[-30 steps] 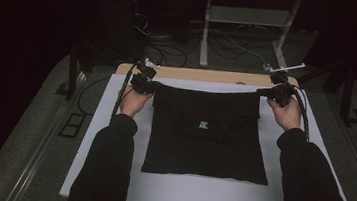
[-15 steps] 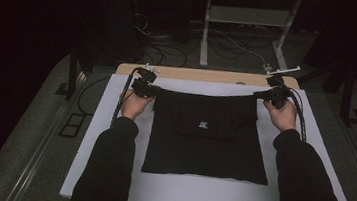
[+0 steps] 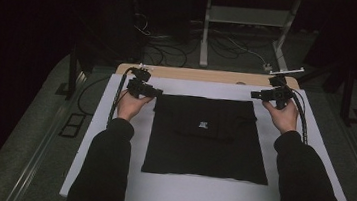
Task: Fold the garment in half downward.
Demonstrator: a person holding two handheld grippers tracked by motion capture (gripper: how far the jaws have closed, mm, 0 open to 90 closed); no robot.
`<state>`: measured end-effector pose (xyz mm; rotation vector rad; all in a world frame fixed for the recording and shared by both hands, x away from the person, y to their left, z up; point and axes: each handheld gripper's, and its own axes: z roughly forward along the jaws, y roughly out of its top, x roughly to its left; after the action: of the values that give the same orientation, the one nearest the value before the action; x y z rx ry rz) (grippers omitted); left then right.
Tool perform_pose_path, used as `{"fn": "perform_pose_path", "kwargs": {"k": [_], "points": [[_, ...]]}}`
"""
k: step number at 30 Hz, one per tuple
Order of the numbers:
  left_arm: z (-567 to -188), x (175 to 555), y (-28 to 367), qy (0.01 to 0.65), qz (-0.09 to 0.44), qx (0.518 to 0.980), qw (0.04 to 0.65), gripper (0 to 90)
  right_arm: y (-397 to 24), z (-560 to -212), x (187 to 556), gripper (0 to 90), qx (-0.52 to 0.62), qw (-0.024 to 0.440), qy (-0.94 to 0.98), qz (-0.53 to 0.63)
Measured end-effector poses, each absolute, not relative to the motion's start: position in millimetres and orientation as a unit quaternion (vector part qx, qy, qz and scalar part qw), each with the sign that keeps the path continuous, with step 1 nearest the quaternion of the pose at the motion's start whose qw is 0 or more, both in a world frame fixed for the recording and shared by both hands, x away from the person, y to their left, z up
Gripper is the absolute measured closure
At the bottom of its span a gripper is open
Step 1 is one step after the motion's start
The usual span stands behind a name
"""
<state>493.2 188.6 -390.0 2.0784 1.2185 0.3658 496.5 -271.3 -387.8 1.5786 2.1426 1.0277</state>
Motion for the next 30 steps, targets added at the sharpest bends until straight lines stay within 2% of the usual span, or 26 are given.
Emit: {"fn": "perform_pose_path", "kwargs": {"k": [2,5,7,9,12,14,16,17,30], "points": [[-388,491,185,0.466,0.142,0.798,0.355,31.7,-273,-384,495,37.4,0.542,0.137,0.744,0.367],[-384,488,181,0.455,0.142,0.799,0.368,26.5,-274,-380,492,29.2,0.534,0.132,0.744,0.379],[-382,487,177,0.450,0.131,0.798,0.379,21.3,-274,-377,491,24.0,0.527,0.111,0.748,0.389],[-381,485,173,0.445,0.136,0.800,0.379,10.5,-273,-374,489,18.3,0.522,0.108,0.749,0.393],[-380,484,169,0.445,0.141,0.802,0.372,0.0,-271,-372,487,13.3,0.513,0.097,0.755,0.398],[-380,483,167,0.447,0.137,0.799,0.379,0.0,-269,-370,485,11.3,0.507,0.103,0.759,0.396],[-379,483,168,0.442,0.137,0.801,0.380,0.0,-267,-370,484,1.4,0.509,0.106,0.759,0.392],[-379,482,167,0.438,0.140,0.803,0.379,0.0,-266,-369,483,0.0,0.506,0.105,0.760,0.394],[-368,475,162,0.418,0.154,0.802,0.399,0.0,-254,-357,472,0.0,0.475,0.097,0.768,0.418]]}}
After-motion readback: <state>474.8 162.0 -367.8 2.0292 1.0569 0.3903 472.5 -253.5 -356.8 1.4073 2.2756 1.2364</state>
